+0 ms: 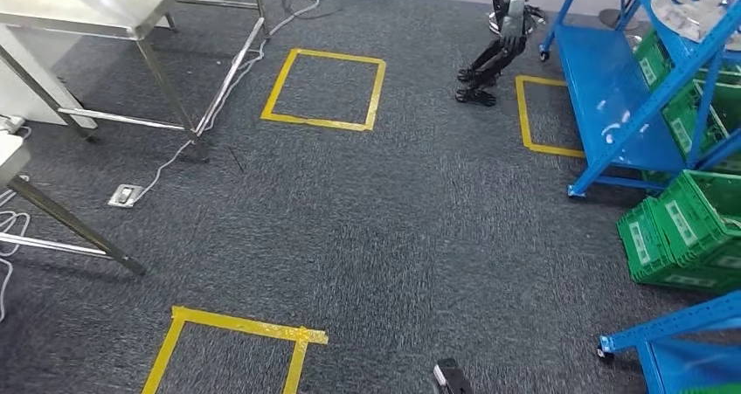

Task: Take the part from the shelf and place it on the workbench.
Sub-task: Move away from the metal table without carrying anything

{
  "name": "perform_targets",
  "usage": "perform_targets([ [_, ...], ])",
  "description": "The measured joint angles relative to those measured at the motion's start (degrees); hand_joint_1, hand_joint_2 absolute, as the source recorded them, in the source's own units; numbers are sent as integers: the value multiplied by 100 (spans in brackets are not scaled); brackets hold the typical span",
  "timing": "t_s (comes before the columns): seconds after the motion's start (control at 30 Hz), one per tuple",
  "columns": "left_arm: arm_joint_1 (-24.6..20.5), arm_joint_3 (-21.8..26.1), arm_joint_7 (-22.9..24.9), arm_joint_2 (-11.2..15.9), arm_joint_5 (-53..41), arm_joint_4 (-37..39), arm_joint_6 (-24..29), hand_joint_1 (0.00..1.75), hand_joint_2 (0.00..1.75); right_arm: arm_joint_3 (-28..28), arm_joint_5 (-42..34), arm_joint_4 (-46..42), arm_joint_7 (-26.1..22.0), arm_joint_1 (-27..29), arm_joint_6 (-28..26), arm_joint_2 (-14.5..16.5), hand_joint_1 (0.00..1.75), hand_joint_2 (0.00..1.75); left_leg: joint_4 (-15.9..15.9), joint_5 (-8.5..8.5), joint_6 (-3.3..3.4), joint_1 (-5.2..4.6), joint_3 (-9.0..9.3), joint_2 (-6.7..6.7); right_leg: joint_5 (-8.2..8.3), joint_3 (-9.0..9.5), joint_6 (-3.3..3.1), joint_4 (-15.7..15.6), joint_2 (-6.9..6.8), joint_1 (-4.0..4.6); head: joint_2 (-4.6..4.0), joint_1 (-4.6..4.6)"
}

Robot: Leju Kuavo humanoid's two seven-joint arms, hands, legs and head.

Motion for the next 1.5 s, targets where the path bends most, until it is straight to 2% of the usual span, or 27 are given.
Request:
perform_targets([
  [0.07, 1, 4, -1, 2, 1, -1, 1, 0, 0, 1, 2, 1, 3, 8, 1, 3, 0, 0, -29, -8, 59, -12, 30, 159, 6, -41, 52, 0, 141, -33, 0, 9],
  [0.1, -4, 7, -1, 4, 1, -2, 1, 0, 0, 2, 2, 1, 4, 18, 1, 7, 0, 0, -45, -12, 90, -10, 53, 251, -20, -68, 77, 39, 85, -29, 0, 17],
  [0.2, -2, 9, -10, 15, 1, -4, 3, 0, 0, 4, 3, -1, 5, -6, 2, 19, 0, 0, -83, -49, 174, -29, 129, 581, -376, -456, 157, 770, -466, -12, 0, 138],
  [0.27, 7, 9, -13, 23, 1, -4, 3, 0, 0, 4, 3, -2, 5, -17, 3, 25, 0, 0, -83, -96, 200, -61, 161, 812, -615, -853, 187, 1476, -631, -37, 0, 187],
  [0.3, 3, 9, -13, 27, 1, -4, 3, 0, 0, 4, 3, -2, 5, 0, 3, 28, 0, 0, -83, -119, 200, -71, 181, 908, -596, -941, 184, 1611, -652, -45, 0, 197],
  [0.33, -5, 9, -14, 28, 1, -4, 3, 0, 0, 5, 3, -1, 5, 23, 3, 29, 0, 0, -83, -144, 196, -79, 208, 991, -468, -917, 169, 1533, -666, -46, 0, 210],
  [0.43, -38, 9, -16, 24, 1, -4, 2, 0, 0, 7, 4, 0, 5, 57, 3, 21, 0, 0, -94, -214, 161, -89, 300, 1167, 85, -391, 52, 462, -895, 32, 0, 251],
  [0.5, -50, 9, -17, 16, 1, -4, 2, 0, 0, 6, 3, 2, 5, 40, 3, 14, 0, 0, -114, -241, 113, -92, 330, 1257, 132, -200, -18, 79, -1051, 107, 0, 259],
  [0.53, -53, 9, -17, 8, 1, -4, 2, 0, 0, 5, 3, 4, 5, 39, 2, 11, 0, 0, -134, -246, 84, -91, 348, 1304, 108, -183, -41, 38, -1032, 133, 0, 256],
  [0.57, -58, 10, -18, 1, 1, -4, 2, 0, 0, 5, 3, 5, 5, 45, 0, 9, 0, 0, -157, -254, 52, -83, 374, 1321, 118, -158, -68, -15, -985, 130, 0, 259],
  [0.6, -66, 10, -19, -3, 1, -4, 2, 0, 0, 5, 3, 7, 5, 62, -3, 9, 0, 0, -158, -276, 24, -69, 399, 1209, 137, -119, -88, -78, -939, 124, 0, 249],
  [0.67, -70, 10, -23, -10, 1, -3, 1, 0, 0, 7, 2, 10, 6, 62, -6, 7, 0, 0, 98, -447, -6, -51, 305, 778, 186, -16, -139, -213, -846, 90, 0, 225],
  [0.7, -61, 9, -23, -6, 1, -3, 1, 0, 0, 6, 2, 11, 7, 46, -5, 9, 0, 0, 398, -588, -7, -45, 153, 580, 193, 11, -154, -243, -790, 85, 0, 198],
  [0.77, -29, 10, -21, 4, 1, -2, 1, 0, 0, 5, 3, 13, 7, 10, -4, 18, 0, 0, 1093, -819, -15, -50, -264, 525, 179, 38, -183, -249, -633, 82, 0, 148],
  [0.8, -18, 10, -19, 11, 1, -2, 1, 0, 0, 4, 3, 13, 7, 10, -2, 25, 0, 0, 1276, -805, -23, -51, -414, 554, 164, 49, -184, -237, -547, 80, 0, 123],
  [0.87, -13, 11, -17, 23, 1, -3, 2, 0, 0, 4, 3, 14, 7, 25, 0, 30, 0, 0, 1041, -445, -37, -42, -434, 559, 112, 84, -161, -194, -379, 63, 0, 85],
  [0.93, -12, 10, -17, 31, 1, -4, 2, 0, 0, 4, 3, 15, 7, 25, 1, 31, 0, 0, 381, -19, -43, -6, -215, 321, 26, 98, -99, -105, -226, 44, 0, 38],
  [1.0, -10, 9, -16, 33, 0, -3, 2, 0, 0, 4, 5, 15, 7, 6, 2, 34, 0, 0, 26, 76, -19, 10, -65, 109, -37, 64, -27, -22, -80, 19, 0, 11],
  [1.03, -8, 9, -16, 33, 0, -3, 2, 0, 0, 3, 6, 15, 7, -1, 2, 37, 0, 0, 1, 41, 3, -1, -41, 106, -42, 39, 6, -10, -12, 3, 0, 8],
  [1.1, -12, 10, -16, 38, 1, -5, 3, 0, 0, 3, 7, 15, 7, 14, 2, 43, 0, 0, -52, 39, 76, -23, -8, 256, -34, 8, 69, -29, 61, -34, 0, 21],
  [1.17, -11, 11, -19, 45, 1, -10, 5, 0, 0, 5, 6, 15, 7, 20, 2, 47, 0, 0, -122, 41, 149, -24, 54, 441, -150, -109, 133, 166, -176, -27, 0, 79],
  [1.23, 4, 11, -19, 50, 1, -13, 7, 0, 0, 6, 8, 14, 7, -9, 3, 53, 0, 0, -154, 14, 190, -51, 109, 654, -430, -461, 182, 794, -511, -30, 0, 172],
  [1.3, 12, 11, -17, 53, 1, -13, 7, 0, 0, 5, 9, 14, 7, -12, 3, 57, 0, 0, -156, -35, 206, -83, 148, 858, -595, -826, 205, 1403, -623, -48, 0, 210],
  [1.33, 8, 11, -17, 53, 1, -12, 7, 0, 0, 5, 9, 14, 7, 6, 3, 59, 0, 0, -156, -60, 203, -93, 173, 934, -535, -881, 197, 1463, -640, -49, 0, 224],
  [1.37, 1, 11, -17, 52, 1, -11, 7, 0, 0, 7, 9, 15, 7, 27, 3, 59, 0, 0, -156, -86, 199, -99, 204, 994, -380, -828, 175, 1321, -649, -43, 0, 237],
  [1.43, -20, 11, -17, 42, 1, -11, 7, 0, 0, 8, 9, 16, 7, 51, 2, 51, 0, 0, -167, -133, 183, -100, 272, 1078, 23, -478, 83, 608, -710, 4, 0, 253],
  [1.5, -45, 11, -19, 23, 1, -11, 7, 0, 0, 7, 10, 20, 7, 44, 2, 37, 0, 0, -184, -162, 146, -91, 311, 1127, 186, -188, -19, 45, -803, 79, 0, 252],
])
